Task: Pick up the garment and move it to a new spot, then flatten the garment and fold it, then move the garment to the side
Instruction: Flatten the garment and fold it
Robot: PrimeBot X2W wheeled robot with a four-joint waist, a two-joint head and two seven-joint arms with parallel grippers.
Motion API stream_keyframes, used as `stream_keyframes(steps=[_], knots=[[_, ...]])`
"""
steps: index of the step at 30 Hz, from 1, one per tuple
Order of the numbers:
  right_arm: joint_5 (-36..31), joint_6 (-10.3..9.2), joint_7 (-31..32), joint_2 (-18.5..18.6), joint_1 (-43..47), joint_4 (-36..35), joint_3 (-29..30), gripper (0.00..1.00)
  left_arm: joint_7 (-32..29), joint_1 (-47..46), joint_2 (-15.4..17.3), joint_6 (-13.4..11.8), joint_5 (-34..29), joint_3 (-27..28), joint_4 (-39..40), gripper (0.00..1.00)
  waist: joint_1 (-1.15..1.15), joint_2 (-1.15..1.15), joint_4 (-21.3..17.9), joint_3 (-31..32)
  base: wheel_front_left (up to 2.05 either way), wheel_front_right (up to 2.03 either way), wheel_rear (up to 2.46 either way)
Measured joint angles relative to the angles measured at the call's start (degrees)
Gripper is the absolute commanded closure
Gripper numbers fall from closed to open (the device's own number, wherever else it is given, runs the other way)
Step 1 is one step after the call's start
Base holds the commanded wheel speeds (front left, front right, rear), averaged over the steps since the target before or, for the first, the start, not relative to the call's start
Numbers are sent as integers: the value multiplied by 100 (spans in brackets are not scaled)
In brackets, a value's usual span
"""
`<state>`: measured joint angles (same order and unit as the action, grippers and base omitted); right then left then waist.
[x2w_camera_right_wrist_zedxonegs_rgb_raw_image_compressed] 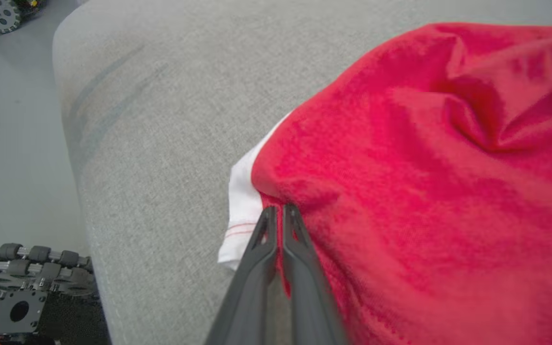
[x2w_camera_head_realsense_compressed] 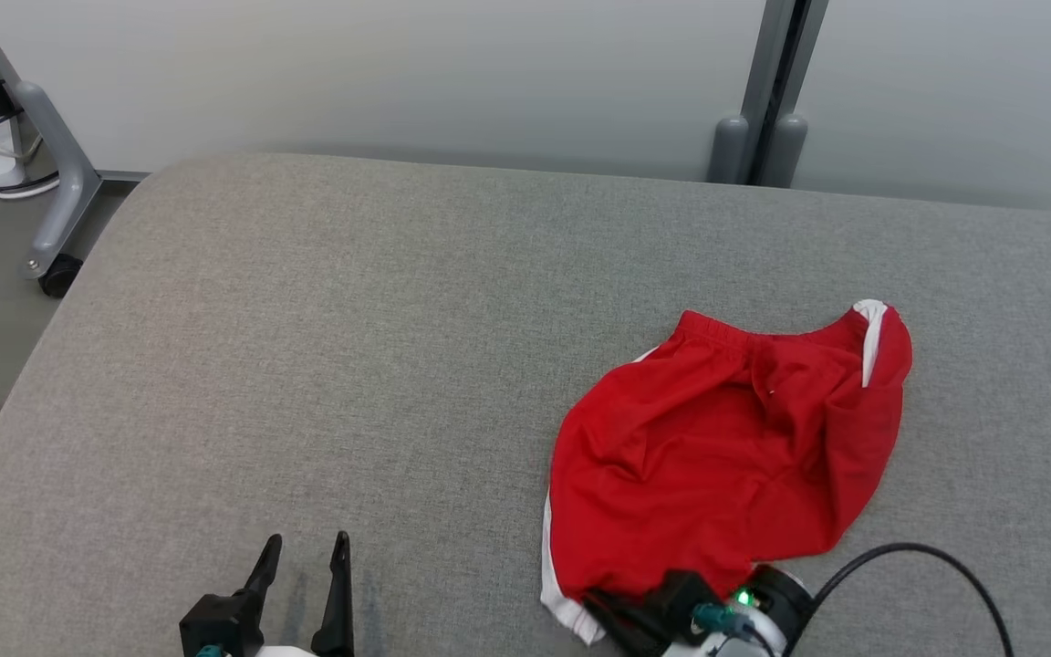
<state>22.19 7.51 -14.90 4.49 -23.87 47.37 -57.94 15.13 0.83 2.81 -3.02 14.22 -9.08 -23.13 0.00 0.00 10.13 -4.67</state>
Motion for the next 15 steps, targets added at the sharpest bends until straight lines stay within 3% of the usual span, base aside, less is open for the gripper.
stream_keyframes(steps=[10,15], knots=[[-258,-1,-8,478,-719,-976,1279,100,0,4,-1,3,53,-45,15,0,0,0,-65,189,0,0,0],[-370,-2,-8,404,-1682,-1172,1397,100,0,-32,-1,52,94,-278,-40,0,0,0,116,255,0,0,0]])
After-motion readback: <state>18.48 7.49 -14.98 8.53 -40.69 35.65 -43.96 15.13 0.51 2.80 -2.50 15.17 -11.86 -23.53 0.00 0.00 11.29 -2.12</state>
